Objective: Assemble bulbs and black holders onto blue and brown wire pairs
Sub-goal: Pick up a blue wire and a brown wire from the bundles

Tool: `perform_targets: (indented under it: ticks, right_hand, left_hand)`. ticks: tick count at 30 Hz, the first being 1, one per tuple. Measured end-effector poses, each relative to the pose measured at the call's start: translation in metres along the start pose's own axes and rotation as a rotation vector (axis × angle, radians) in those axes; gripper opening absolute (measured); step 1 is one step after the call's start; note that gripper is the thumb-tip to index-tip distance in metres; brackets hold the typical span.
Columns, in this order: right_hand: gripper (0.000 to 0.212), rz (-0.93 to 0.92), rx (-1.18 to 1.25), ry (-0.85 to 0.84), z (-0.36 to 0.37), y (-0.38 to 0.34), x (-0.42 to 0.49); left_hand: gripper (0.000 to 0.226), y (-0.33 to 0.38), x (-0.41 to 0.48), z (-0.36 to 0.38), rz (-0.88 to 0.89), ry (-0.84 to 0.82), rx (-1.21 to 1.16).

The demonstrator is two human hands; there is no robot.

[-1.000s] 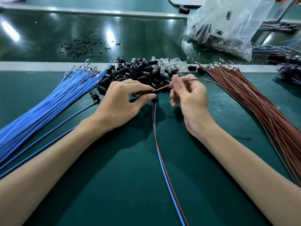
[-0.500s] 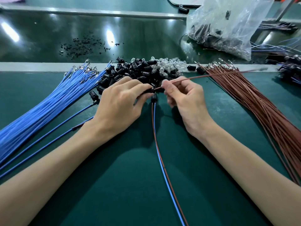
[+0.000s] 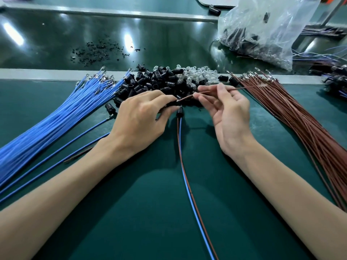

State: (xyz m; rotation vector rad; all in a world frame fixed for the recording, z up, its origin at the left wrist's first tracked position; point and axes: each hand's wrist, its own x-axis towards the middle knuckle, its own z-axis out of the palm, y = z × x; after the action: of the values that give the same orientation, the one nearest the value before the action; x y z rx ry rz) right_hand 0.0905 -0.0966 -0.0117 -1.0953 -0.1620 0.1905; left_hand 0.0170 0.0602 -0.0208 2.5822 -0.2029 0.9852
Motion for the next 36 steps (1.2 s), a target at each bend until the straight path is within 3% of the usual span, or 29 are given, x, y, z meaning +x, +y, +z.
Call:
perform_targets:
  ticks: [3,6,8,9,11,13,16,19,24,29,32,36]
  right_hand:
    - [0.018,0.015,-0.417,-0.016,0.003,0.004,-0.004]
    - [0.023,-0.014,-0.457,0.268,0.007,-0.008,0.001]
    - [0.036,-0.244,-0.493,0.497,0.010,-0.031,0.008]
    - [0.042,-0.422,-0.634,0.527,0.012,-0.040,0.009]
    - [0.042,-0.724,-1.081,0.398,0.019,-0.052,0.011]
    - [0.025,-0.774,-1.388,0.034,0.039,-0.055,0.014]
    - [0.017,-0.431,-1.348,-0.622,0.073,-0.042,0.018]
    - [0.027,-0.216,-1.451,-0.896,0.097,-0.017,0.023]
    - [0.032,-0.114,-1.531,-0.916,0.100,0.003,0.032]
    - [0.016,-0.254,-1.620,-0.996,0.092,0.000,0.031]
    - [0.008,-0.357,-1.649,-0.931,0.082,-0.019,0.031]
    - [0.018,-0.280,-1.638,-0.839,0.045,-0.059,0.034]
  left_hand:
    - [0.021,0.001,-0.001,0.000,0.007,-0.014,-0.010]
    - [0.018,0.003,-0.002,0.000,0.062,-0.022,0.022]
    - [0.016,0.006,-0.003,0.000,0.135,-0.039,0.065]
    - [0.014,0.007,-0.004,0.000,0.176,-0.045,0.087]
    - [0.010,0.010,-0.005,0.000,0.248,-0.042,0.118]
    - [0.008,0.012,-0.005,0.000,0.305,-0.009,0.133]
    - [0.008,0.012,-0.005,0.000,0.363,0.051,0.138]
    - [0.010,0.011,-0.005,-0.001,0.391,0.059,0.145]
    - [0.014,0.012,-0.005,-0.002,0.372,0.021,0.096]
    - [0.012,0.012,-0.006,-0.002,0.370,0.009,0.082]
    - [0.008,0.009,-0.005,-0.001,0.339,0.020,0.046]
    - [0.010,0.006,-0.002,0.001,0.278,0.036,0.063]
